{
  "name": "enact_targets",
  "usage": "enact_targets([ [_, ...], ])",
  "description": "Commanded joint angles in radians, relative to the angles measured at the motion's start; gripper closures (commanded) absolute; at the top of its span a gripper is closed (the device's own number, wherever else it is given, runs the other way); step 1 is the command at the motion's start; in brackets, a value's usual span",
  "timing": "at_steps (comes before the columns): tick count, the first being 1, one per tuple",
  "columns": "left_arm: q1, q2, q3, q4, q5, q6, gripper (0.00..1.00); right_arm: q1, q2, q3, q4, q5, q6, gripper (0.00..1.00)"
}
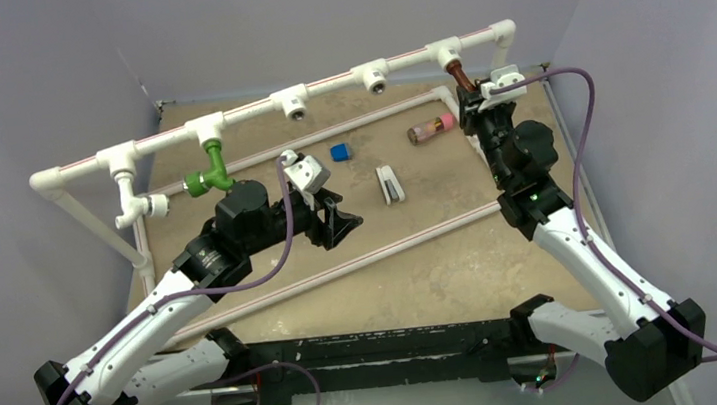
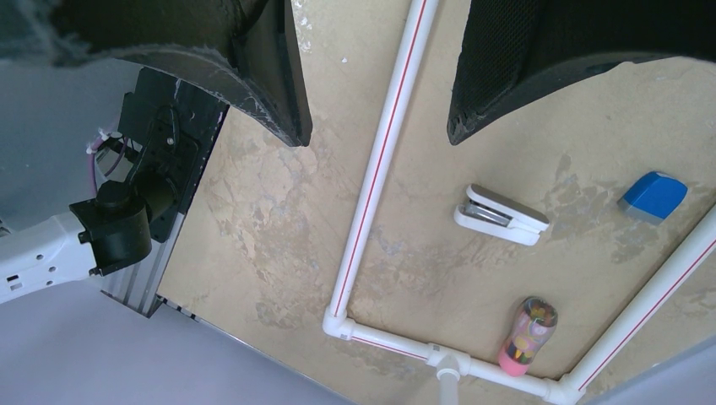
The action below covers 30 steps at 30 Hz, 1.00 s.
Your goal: Install the water faucets
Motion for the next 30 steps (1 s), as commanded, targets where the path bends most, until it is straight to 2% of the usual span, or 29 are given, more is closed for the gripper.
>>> enact_targets([
  [1,-0.003,-0.018,0.035,0.025,-0.003,0.002,0.41,0.019,-0.037,0.043,0.096,-0.062,0.186,1.00],
  [10,-0.003,-0.001,0.034,0.025,-0.003,0.002,0.41,0.005,0.056,0.077,0.155,0.126,0.025,1.00],
  [18,-0.003,0.011,0.032,0.023,-0.016,0.005,0.41,-0.034,0.113,0.088,0.220,0.187,0.001,1.00],
  [23,-0.002,0.022,0.030,0.023,-0.028,0.006,0.40,-0.037,0.096,0.095,0.177,0.145,0.019,0.64],
  [26,-0.003,0.033,0.032,0.018,-0.034,0.006,0.40,-0.036,0.070,0.096,0.134,0.096,0.027,0.46],
  [27,-0.003,0.037,0.033,0.014,-0.038,0.006,0.40,-0.037,0.060,0.094,0.117,0.089,0.031,0.44],
  [30,-0.002,0.048,0.041,0.002,-0.049,0.008,0.40,-0.036,0.021,0.082,0.069,0.049,0.050,0.22],
])
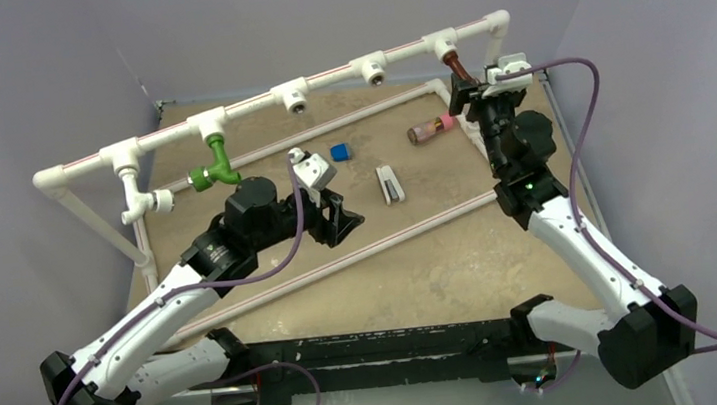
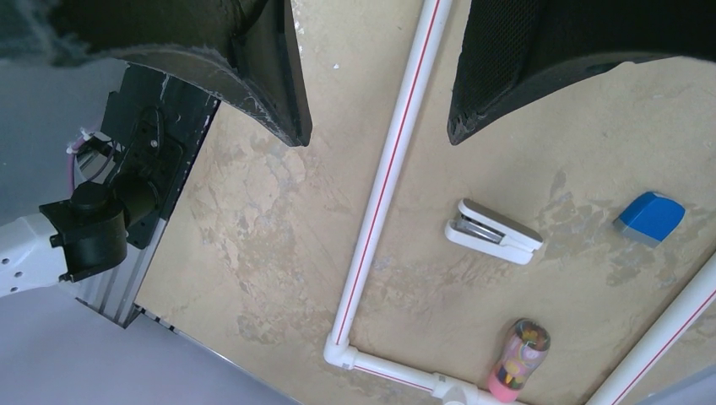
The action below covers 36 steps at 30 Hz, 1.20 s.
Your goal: Install the water faucets
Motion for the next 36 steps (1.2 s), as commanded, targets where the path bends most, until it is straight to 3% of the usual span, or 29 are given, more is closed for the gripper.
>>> enact_targets([
  [1,-0.002,0.015,0.041,0.005,-0.024,0.007,0.40,-0.005,-0.079,0.040,-0.043,-0.037,0.044,0.16],
  [4,-0.002,0.022,0.042,0.003,-0.029,0.007,0.39,-0.004,-0.119,0.033,-0.101,-0.036,0.071,0.02],
  [7,-0.002,0.032,0.048,-0.008,-0.041,0.009,0.38,-0.004,-0.163,0.020,-0.178,-0.068,0.141,0.02],
  [14,-0.003,0.040,0.055,-0.024,-0.079,0.020,0.37,-0.005,-0.269,-0.011,-0.413,-0.127,0.472,0.02],
  [21,-0.002,0.027,0.062,-0.038,-0.134,0.040,0.36,-0.005,-0.282,-0.051,-0.701,-0.294,0.623,0.02],
  [27,-0.003,0.027,0.063,-0.047,-0.160,0.057,0.36,-0.004,-0.331,-0.184,-0.707,-0.251,0.711,0.02],
  [36,-0.003,0.042,0.058,-0.044,-0.207,0.073,0.36,-0.005,-0.397,-0.324,-0.596,-0.006,0.804,0.01],
])
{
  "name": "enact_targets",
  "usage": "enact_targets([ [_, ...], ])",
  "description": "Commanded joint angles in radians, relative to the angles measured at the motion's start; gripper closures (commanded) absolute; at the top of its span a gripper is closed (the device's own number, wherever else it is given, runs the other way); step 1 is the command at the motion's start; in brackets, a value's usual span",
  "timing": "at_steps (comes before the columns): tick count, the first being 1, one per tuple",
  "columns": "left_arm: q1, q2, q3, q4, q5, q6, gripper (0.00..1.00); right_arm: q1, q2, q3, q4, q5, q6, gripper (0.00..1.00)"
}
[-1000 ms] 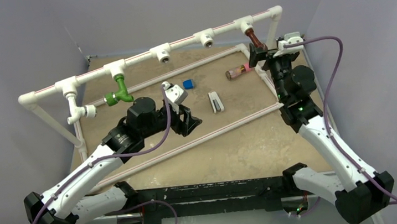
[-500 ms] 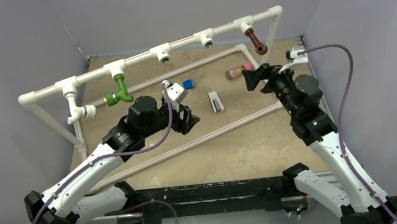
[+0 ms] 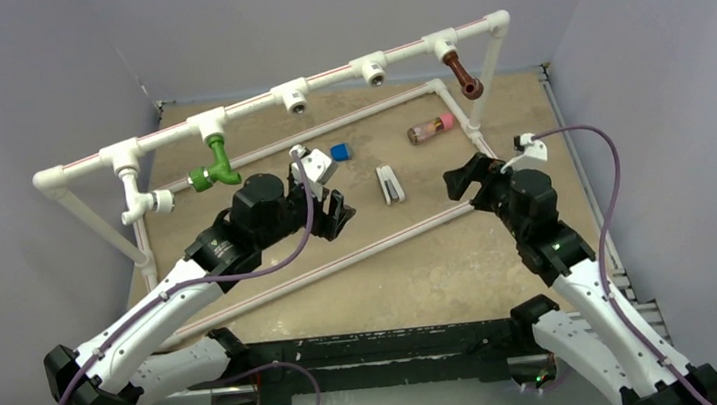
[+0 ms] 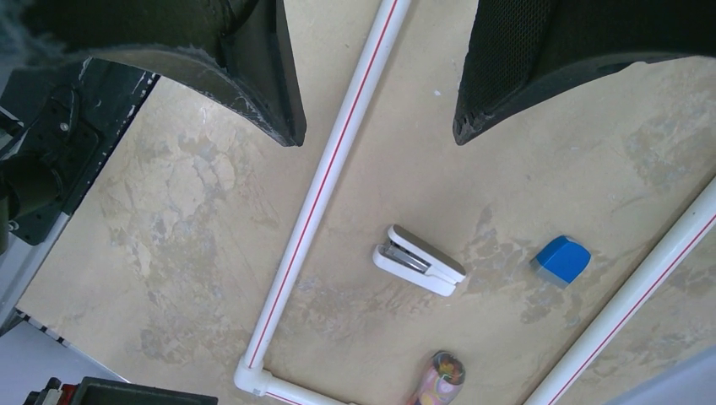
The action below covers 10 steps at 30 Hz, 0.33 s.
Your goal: Install the water faucets
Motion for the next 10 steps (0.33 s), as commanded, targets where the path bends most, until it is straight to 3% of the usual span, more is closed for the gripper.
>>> enact_targets([
  [1,-0.002,0.009,0.038,0.019,-0.040,0.019,0.36,-0.003,0.011,-0.035,0.108,0.186,0.071,0.02],
  [4,-0.002,0.015,0.035,0.021,-0.045,0.014,0.36,-0.003,0.032,-0.078,0.167,0.320,0.099,0.01],
  [10,-0.002,0.023,0.028,0.029,-0.046,0.003,0.36,-0.001,0.055,-0.138,0.266,0.403,0.095,0.01],
])
